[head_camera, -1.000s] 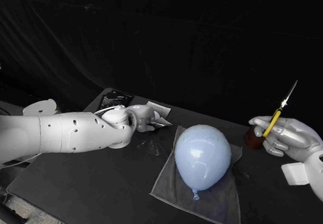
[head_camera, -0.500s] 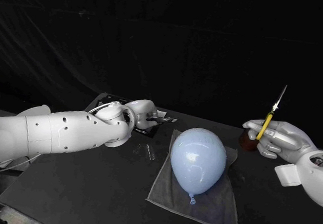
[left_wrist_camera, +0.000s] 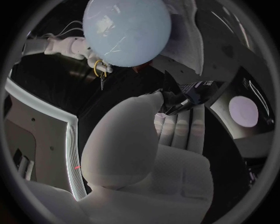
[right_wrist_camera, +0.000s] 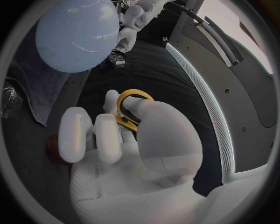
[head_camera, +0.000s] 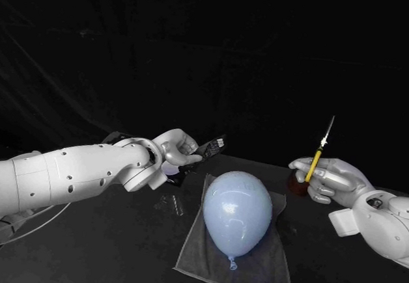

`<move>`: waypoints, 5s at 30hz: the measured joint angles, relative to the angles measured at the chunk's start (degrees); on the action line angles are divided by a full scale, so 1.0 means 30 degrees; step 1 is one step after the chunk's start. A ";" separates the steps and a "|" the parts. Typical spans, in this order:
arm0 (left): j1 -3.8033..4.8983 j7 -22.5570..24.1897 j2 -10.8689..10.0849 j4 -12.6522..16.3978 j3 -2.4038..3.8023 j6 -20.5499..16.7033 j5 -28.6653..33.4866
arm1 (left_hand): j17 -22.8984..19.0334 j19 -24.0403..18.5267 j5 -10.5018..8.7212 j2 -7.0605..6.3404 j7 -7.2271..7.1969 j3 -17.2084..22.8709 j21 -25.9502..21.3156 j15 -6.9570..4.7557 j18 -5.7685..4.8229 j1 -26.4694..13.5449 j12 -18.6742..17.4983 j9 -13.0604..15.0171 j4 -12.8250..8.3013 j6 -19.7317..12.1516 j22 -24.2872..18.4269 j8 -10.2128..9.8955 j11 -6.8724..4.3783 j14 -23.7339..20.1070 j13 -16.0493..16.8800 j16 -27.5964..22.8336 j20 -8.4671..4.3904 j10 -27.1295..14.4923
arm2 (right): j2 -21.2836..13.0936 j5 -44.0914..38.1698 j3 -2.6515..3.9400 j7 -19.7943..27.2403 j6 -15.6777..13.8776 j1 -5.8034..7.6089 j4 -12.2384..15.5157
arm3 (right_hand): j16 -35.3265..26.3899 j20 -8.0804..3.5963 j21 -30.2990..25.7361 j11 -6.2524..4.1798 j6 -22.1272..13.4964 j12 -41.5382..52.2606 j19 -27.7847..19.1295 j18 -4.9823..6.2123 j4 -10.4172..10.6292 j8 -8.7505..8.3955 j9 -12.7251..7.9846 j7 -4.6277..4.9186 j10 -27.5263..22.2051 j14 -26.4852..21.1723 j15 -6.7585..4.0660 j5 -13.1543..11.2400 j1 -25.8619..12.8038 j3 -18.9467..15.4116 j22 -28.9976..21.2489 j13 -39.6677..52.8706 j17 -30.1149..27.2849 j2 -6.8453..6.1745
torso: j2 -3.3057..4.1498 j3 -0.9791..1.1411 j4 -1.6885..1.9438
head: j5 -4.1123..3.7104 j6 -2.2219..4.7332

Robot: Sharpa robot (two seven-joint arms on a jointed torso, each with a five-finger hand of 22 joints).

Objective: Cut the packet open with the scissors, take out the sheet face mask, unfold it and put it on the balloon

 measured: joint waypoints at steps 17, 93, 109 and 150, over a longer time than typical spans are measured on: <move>0.0740 0.3491 0.1377 -0.2727 0.0013 0.6661 1.2268 | -0.0095 0.0835 -0.0020 0.0812 0.0323 -0.0277 0.1721 -0.0270 0.0097 -0.0933 -0.1215 0.0004 -0.0788 -0.0624 0.0942 0.0030 -0.0101 0.1708 0.0015 -0.0589 -0.0805 0.1726 | 0.0240 -0.0261 0.0000 -0.0307 0.0481 -0.0011 -0.0367 | 0.0000 -0.0067 -0.0160 0.0000 -0.0029 0.0029 -0.0068 -0.0006 0.0000 0.0064 0.0014 0.0029 0.0000 0.0001 0.0001 0.0000 0.0047 -0.0008 0.0014 -0.0446 -0.0096 -0.0046 | 0.0015 -0.0004 0.0026 | -0.1569 0.0894; 0.2148 0.2204 0.3948 -0.3571 0.0082 1.4158 1.4024 | -0.0111 0.1250 0.0016 0.1275 0.0294 -0.0034 0.2139 -0.0440 0.0000 -0.1271 -0.2274 0.0018 -0.1024 -0.1349 0.1057 0.0506 -0.0133 0.2626 0.0056 -0.1109 -0.1122 0.2587 | 0.0566 0.2929 0.0144 0.2353 0.2179 0.0016 0.0609 | -0.1076 0.1747 -0.3730 0.0500 -0.1773 -0.6737 -0.1804 0.0764 -0.1073 -0.5034 -0.3055 0.2233 -0.2092 -0.0218 0.1830 0.0020 -0.0543 -0.5831 -0.0818 -1.9462 -0.1714 -0.4419 | 0.0009 0.0005 0.0053 | -0.4772 0.2010; 0.2142 0.1863 0.3843 -0.3680 0.0075 1.3867 1.3962 | -0.0103 0.1460 0.0007 0.1275 0.0304 0.0176 0.2289 -0.0476 0.0083 -0.1271 -0.2421 0.0018 -0.1237 -0.1404 0.1082 0.0508 -0.0136 0.2724 0.0053 -0.1182 -0.1192 0.2727 | 0.0084 0.2823 0.0201 0.2454 0.2722 0.0023 0.0892 | -0.0998 0.1746 -0.3730 0.0500 -0.1793 -0.6738 -0.1804 0.0750 -0.1152 -0.5034 -0.3081 0.2198 -0.2091 -0.0218 0.1829 0.0020 -0.0374 -0.6013 -0.0730 -1.9594 -0.1608 -0.4249 | 0.0007 -0.0007 0.0062 | -0.4841 0.2098; 0.2148 -0.0797 0.4139 -0.3899 0.0071 1.4214 1.3006 | -0.0049 0.2240 0.0010 0.1374 0.0332 0.0341 0.2569 -0.0511 0.0031 -0.1375 -0.2866 0.0019 -0.1388 -0.1515 0.1099 0.0508 -0.0205 0.2959 0.0060 -0.1477 -0.1495 0.3072 | 0.0692 0.2181 0.0307 0.2348 0.2507 0.0149 0.0604 | -0.0323 0.1570 -0.2531 0.0100 -0.0623 -0.6342 -0.1074 0.0604 -0.1229 -0.4663 -0.3123 0.1797 -0.0786 -0.0076 0.1681 0.0020 0.0756 -0.6617 -0.0022 -2.0231 -0.0510 -0.3114 | 0.0000 0.0011 0.0053 | -0.4966 0.2020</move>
